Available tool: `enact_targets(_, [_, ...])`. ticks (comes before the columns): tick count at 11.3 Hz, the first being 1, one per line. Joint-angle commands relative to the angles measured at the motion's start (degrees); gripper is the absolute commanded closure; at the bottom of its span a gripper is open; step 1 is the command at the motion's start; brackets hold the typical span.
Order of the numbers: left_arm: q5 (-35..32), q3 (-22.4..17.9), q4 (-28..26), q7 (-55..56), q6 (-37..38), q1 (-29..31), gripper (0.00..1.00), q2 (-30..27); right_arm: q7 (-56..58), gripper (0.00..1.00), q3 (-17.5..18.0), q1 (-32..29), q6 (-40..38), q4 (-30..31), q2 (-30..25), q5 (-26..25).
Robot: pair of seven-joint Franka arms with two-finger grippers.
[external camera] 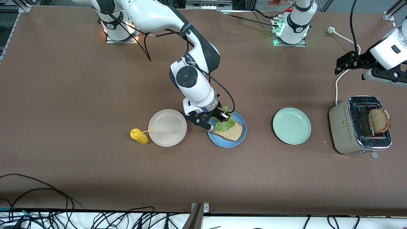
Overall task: Make sandwich in blue plate with both arms
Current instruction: 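Lower the lettuce leaf onto the bread with the right gripper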
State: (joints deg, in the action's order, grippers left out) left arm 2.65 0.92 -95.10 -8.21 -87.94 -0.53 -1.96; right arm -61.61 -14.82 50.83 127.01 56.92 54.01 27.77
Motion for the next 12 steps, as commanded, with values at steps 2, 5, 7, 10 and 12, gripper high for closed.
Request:
enact_targets(2, [1.1,-0.1,-0.7,-0.4,0.2,0.1,0.0,-0.9,-1.4,1.0,-0.6,1.2,6.0,-3.7,5.8,1.8])
enact_targets(5, [1.1,-0.1,-0.7,-0.4,0.2,0.1,0.0,-0.9,-1.3,1.0,-0.5,2.2,9.6,-3.7,7.9,1.8])
enact_targets(7, [1.1,-0.1,-0.7,-0.4,0.2,0.1,0.0,-0.9,-1.4,1.0,-0.3,2.5,12.0,-3.7,9.1,1.8])
enact_targets(10, [1.1,-0.1,-0.7,-0.3,0.2,0.1,0.0,-0.9,-1.3,1.0,0.1,3.1,14.8,-3.7,10.6,1.4])
enact_targets(12, [1.1,-0.1,-0.7,-0.3,0.2,0.1,0.0,-0.9,-0.4,0.88,-0.2,3.2,14.8,-3.4,10.6,1.0])
